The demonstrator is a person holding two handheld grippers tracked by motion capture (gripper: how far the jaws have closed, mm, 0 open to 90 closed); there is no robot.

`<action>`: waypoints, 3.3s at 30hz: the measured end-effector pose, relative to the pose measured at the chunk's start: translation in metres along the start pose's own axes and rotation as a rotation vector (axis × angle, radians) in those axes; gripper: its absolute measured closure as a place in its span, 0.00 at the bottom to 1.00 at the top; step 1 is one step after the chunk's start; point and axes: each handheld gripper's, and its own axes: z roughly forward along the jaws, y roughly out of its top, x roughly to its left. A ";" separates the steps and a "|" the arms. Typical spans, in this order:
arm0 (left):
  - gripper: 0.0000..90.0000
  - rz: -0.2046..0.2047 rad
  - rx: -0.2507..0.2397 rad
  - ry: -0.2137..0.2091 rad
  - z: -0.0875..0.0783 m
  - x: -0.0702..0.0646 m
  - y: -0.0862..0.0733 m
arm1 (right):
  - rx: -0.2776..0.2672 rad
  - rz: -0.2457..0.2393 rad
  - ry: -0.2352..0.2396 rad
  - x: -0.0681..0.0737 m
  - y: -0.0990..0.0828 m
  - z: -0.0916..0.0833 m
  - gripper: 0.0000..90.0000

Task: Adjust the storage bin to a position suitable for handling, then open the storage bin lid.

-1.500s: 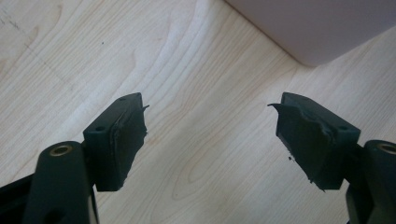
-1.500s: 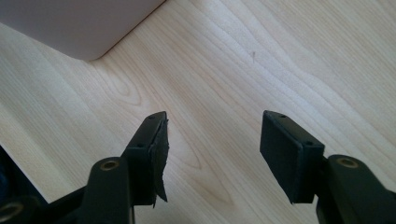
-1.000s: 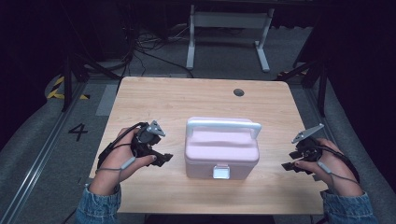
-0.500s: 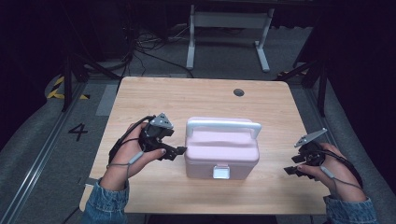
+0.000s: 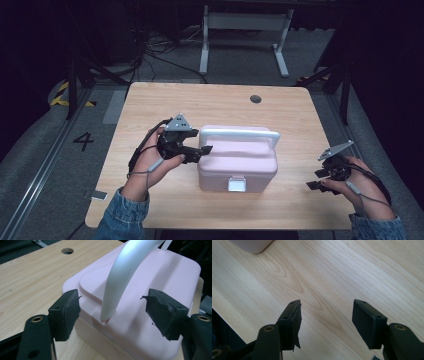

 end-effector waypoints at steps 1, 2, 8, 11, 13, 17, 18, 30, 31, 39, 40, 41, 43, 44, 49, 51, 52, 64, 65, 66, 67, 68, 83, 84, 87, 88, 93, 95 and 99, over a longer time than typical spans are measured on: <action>0.32 -0.007 0.001 0.005 0.002 -0.001 0.000 | 0.000 0.000 0.000 0.000 0.000 0.000 0.46; 0.34 0.011 -0.001 0.011 0.005 -0.001 0.000 | 0.000 -0.003 0.001 0.000 0.000 0.000 0.46; 0.45 0.009 -0.029 0.032 0.018 -0.006 0.002 | 0.002 0.003 0.004 -0.001 -0.002 0.002 0.46; 0.48 0.022 -0.047 0.051 0.023 -0.008 0.003 | -0.007 0.004 -0.003 -0.001 -0.003 0.001 0.47; 0.52 0.030 -0.060 0.055 0.025 -0.009 0.003 | -0.027 0.008 -0.013 -0.001 -0.003 -0.001 0.48; 0.58 0.047 -0.097 0.062 0.028 -0.011 0.004 | -0.046 0.008 -0.026 -0.001 -0.003 -0.003 0.49; 0.61 0.048 -0.104 0.061 0.028 -0.011 0.004 | -0.053 0.009 -0.030 -0.001 -0.003 -0.004 0.50; 0.77 0.019 -0.154 0.085 0.019 -0.014 0.007 | -0.115 -0.011 -0.062 0.000 0.000 -0.009 0.51; 0.77 0.018 -0.159 0.087 0.019 -0.014 0.007 | -0.116 -0.011 -0.062 0.000 0.000 -0.009 0.51; 0.76 0.019 -0.190 0.094 0.017 -0.013 0.011 | -0.122 -0.015 -0.070 0.000 -0.002 -0.010 0.52; 0.76 0.019 -0.190 0.094 0.017 -0.013 0.011 | -0.122 -0.015 -0.070 0.000 -0.002 -0.010 0.52; 0.76 0.020 -0.191 0.092 0.016 -0.012 0.012 | -0.124 -0.017 -0.071 0.000 -0.002 -0.010 0.52; 0.76 0.016 -0.197 0.093 0.016 -0.012 0.013 | -0.128 -0.014 -0.075 0.001 -0.001 -0.010 0.52; 0.76 0.014 -0.199 0.095 0.016 -0.011 0.014 | -0.133 -0.016 -0.076 0.001 -0.001 -0.011 0.53; 0.76 0.017 -0.208 0.104 0.016 -0.007 0.018 | -0.182 -0.021 -0.060 0.004 -0.001 -0.014 0.54; 0.76 0.014 -0.210 0.104 0.016 -0.006 0.020 | -0.225 -0.023 -0.014 0.008 -0.001 -0.017 0.56; 0.76 0.014 -0.216 0.106 0.016 -0.004 0.022 | -0.259 -0.033 0.011 0.012 -0.001 -0.020 0.58; 0.76 0.007 -0.235 0.101 0.018 0.006 0.032 | -0.540 -0.061 0.123 0.040 0.003 -0.042 0.76; 0.76 0.004 -0.238 0.102 0.018 0.006 0.032 | -0.562 -0.066 0.141 0.043 0.004 -0.043 0.78; 0.76 0.002 -0.240 0.101 0.018 0.006 0.033 | -0.584 -0.069 0.154 0.045 0.005 -0.043 0.80; 0.76 0.002 -0.240 0.101 0.018 0.006 0.033 | -0.584 -0.069 0.154 0.045 0.005 -0.043 0.80; 0.76 0.005 -0.242 0.101 0.018 0.007 0.034 | -0.602 -0.072 0.166 0.048 0.006 -0.043 0.82; 0.76 -0.001 -0.249 0.096 0.018 0.010 0.036 | -0.788 -0.078 0.262 0.072 0.029 -0.011 1.00; 0.76 0.000 -0.248 0.095 0.018 0.010 0.035 | -0.791 -0.074 0.265 0.072 0.029 -0.011 1.00; 0.76 -0.002 -0.242 0.090 0.018 0.010 0.035 | -0.805 -0.079 0.238 0.072 0.030 -0.010 1.00; 0.76 -0.002 -0.240 0.089 0.018 0.010 0.035 | -0.810 -0.081 0.233 0.072 0.030 -0.009 1.00; 0.76 0.002 -0.229 0.091 0.019 0.009 0.033 | -0.814 -0.087 0.214 0.072 0.030 -0.010 1.00; 0.76 0.001 -0.231 0.085 0.019 0.009 0.033 | -0.814 -0.086 0.215 0.072 0.030 -0.011 1.00; 0.62 0.001 -0.219 0.099 0.018 0.009 0.031 | -0.807 -0.089 0.209 0.072 0.031 -0.010 1.00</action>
